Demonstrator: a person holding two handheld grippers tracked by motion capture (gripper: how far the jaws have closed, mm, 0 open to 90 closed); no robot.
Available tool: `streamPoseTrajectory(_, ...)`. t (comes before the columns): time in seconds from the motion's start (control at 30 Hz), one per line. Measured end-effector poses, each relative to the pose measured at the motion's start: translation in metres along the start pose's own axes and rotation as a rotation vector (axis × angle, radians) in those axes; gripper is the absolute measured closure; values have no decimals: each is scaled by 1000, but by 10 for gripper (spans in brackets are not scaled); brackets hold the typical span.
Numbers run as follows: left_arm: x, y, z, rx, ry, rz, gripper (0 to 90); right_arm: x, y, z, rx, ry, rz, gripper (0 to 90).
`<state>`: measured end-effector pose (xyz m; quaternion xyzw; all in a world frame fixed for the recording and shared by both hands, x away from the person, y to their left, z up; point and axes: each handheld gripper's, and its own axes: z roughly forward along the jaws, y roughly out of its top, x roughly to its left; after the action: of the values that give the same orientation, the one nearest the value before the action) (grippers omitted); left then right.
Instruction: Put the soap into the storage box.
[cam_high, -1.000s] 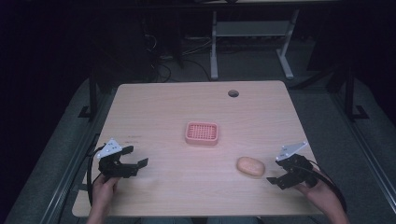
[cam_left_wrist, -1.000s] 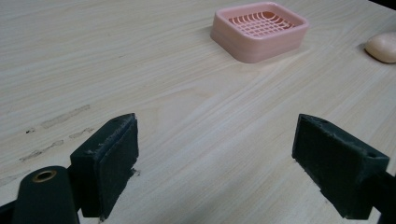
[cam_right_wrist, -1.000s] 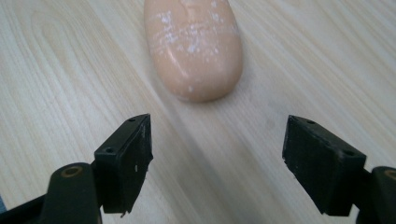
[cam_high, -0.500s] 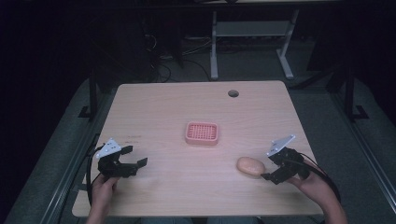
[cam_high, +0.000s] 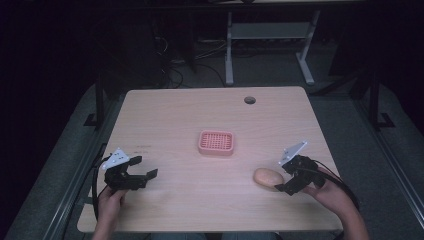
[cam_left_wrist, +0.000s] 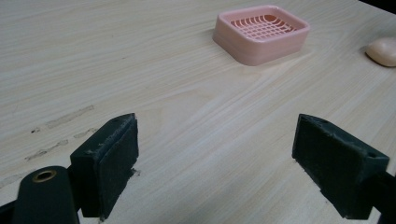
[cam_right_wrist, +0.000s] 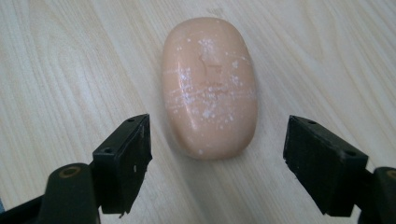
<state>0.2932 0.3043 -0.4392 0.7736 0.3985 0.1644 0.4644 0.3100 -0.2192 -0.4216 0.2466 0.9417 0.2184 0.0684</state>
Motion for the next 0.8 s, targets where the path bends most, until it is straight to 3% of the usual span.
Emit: streamPoseTrajectory(0.8, 1, 0, -1, -8, -1, -5, 143, 3, 29, 19, 74, 26, -59, 229)
